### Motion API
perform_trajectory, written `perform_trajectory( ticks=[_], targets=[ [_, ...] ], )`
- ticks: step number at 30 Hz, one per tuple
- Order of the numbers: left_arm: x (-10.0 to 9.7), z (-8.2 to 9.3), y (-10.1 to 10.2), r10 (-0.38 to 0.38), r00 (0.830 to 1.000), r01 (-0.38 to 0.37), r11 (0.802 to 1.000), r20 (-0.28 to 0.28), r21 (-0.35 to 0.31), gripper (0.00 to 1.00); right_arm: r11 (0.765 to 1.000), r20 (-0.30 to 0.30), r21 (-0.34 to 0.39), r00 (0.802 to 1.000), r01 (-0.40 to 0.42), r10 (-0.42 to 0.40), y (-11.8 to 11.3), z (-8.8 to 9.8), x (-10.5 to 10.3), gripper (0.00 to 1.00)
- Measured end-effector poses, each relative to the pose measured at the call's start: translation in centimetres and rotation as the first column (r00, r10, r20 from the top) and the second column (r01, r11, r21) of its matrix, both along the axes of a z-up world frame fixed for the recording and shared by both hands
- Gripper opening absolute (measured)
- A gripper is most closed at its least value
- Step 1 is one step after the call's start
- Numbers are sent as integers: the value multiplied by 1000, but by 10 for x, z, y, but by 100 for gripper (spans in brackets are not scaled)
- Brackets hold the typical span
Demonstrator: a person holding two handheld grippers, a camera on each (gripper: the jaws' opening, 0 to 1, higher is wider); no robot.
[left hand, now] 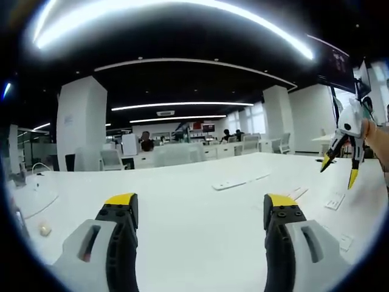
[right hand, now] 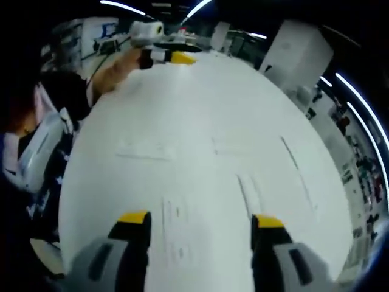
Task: Locate the socket holder cover, grip the socket holder cover, clip it into the socket holder slot.
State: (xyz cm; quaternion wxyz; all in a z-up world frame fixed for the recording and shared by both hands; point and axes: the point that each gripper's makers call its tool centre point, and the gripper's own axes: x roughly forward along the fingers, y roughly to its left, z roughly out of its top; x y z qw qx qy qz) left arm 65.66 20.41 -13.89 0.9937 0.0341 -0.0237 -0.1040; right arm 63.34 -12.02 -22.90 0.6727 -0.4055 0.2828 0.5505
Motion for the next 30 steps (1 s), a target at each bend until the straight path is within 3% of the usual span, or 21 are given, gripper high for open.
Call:
perform_trajectory(
  ticks=[7,20,24,30],
  targets=[
    [1,0,3,6,1000,-6,1000,-2,-2,83,994,-62,-105,998,-37,30,-1,-18,-6,68],
    [2,3,4,4,1000,-4,1000,-1,-2,83,971,-143,-233,989,-57,23,-9,-39,-5,67],
    [2,3,5,2,1000,-2,1000,-2,-1,83,958,-164,-277,986,-71,26,-12,-44,-7,66],
    [3,2,5,3,1000,-3,1000,-5,2,83,919,-240,-370,970,-133,43,-20,-54,-16,66]
  ],
)
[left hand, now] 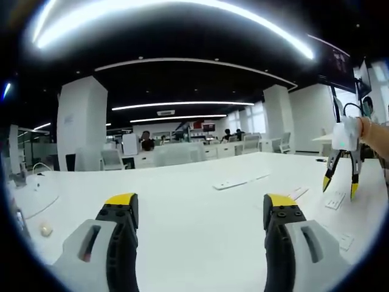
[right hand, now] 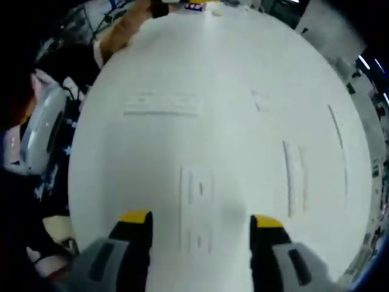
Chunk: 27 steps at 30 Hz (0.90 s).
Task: Locate the socket holder cover, grip the socket holder cover, clip it into the socket holder slot.
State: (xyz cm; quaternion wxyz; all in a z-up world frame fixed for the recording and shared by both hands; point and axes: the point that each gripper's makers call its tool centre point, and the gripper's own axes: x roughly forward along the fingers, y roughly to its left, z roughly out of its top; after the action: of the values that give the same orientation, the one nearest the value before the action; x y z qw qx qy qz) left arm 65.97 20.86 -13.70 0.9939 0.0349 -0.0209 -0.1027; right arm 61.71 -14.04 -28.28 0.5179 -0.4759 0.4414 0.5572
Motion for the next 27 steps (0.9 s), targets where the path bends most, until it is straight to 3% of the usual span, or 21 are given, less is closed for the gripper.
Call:
perform_trajectory(
  ticks=[27],
  targets=[
    [-5,-2,-5,-11,1000,11,1000,-9,8,83,996,-3,-88,1000,13,-13,-1,-2,3,51]
  ],
)
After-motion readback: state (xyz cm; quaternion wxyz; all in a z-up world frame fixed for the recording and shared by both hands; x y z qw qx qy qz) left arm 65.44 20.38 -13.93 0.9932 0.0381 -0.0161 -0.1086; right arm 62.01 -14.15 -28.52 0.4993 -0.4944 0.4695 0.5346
